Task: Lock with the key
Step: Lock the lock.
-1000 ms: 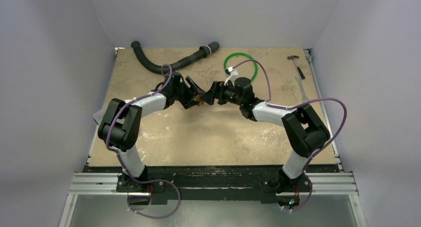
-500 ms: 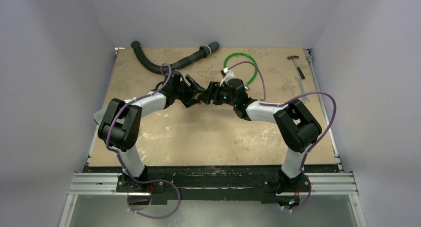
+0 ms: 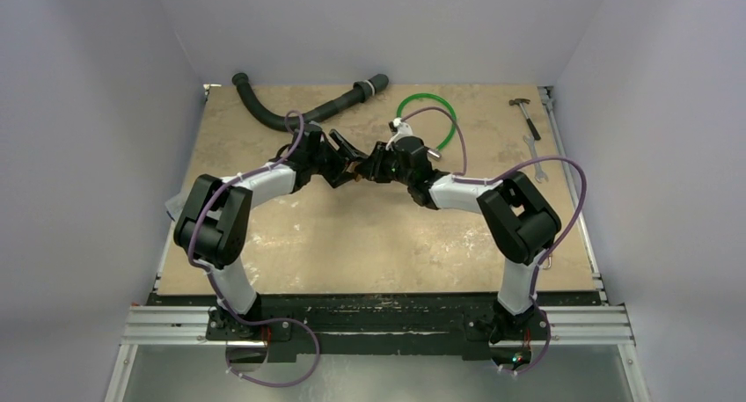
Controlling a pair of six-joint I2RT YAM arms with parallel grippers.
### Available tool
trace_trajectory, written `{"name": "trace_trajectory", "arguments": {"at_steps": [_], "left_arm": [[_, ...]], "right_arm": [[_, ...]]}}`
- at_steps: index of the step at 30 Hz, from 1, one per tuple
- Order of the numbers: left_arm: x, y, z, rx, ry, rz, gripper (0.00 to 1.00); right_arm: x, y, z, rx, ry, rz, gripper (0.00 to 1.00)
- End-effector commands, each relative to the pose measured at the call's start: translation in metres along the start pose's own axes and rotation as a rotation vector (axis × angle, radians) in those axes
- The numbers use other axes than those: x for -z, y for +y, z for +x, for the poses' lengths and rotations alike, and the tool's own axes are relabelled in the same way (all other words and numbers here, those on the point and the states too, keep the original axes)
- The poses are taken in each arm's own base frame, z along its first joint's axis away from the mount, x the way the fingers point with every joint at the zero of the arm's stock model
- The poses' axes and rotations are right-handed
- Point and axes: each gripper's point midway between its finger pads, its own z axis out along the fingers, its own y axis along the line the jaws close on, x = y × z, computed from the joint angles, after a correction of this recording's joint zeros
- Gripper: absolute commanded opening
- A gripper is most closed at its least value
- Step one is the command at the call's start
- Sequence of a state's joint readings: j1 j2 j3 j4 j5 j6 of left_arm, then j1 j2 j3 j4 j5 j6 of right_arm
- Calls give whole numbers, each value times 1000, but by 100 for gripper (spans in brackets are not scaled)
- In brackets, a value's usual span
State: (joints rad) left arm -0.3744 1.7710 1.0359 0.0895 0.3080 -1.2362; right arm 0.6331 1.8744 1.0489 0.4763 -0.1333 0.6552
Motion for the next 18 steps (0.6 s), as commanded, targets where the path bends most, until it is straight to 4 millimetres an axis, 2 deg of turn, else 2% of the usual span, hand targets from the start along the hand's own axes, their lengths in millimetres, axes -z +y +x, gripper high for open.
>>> {"name": "trace_trajectory", "arguments": {"at_steps": [1,2,5,8,10,14,18], "left_arm": [[29,-79,1,-84,-1,233,0],[29,-77,2,-87,-2,230,0],[31,-77,-1,-108,-17,232,12],[38,-86,-9,-182,-44,257,47],[47,-95,-18,-247,-72,270,62],[68,-106,-27,-382,-110,309,80],[93,-116,-29,-595,-151,339,91]], "right_arm": [[2,22,-26,-33,-60,-44,9],[3,24,-28,-33,-62,-42,0],[11,30,-35,-41,-69,-51,0],[21,38,-44,-48,-69,-85,0],[30,39,-52,-49,-75,-110,0],[49,30,-72,-86,-87,-164,0],[67,23,-84,-100,-85,-233,0]]}}
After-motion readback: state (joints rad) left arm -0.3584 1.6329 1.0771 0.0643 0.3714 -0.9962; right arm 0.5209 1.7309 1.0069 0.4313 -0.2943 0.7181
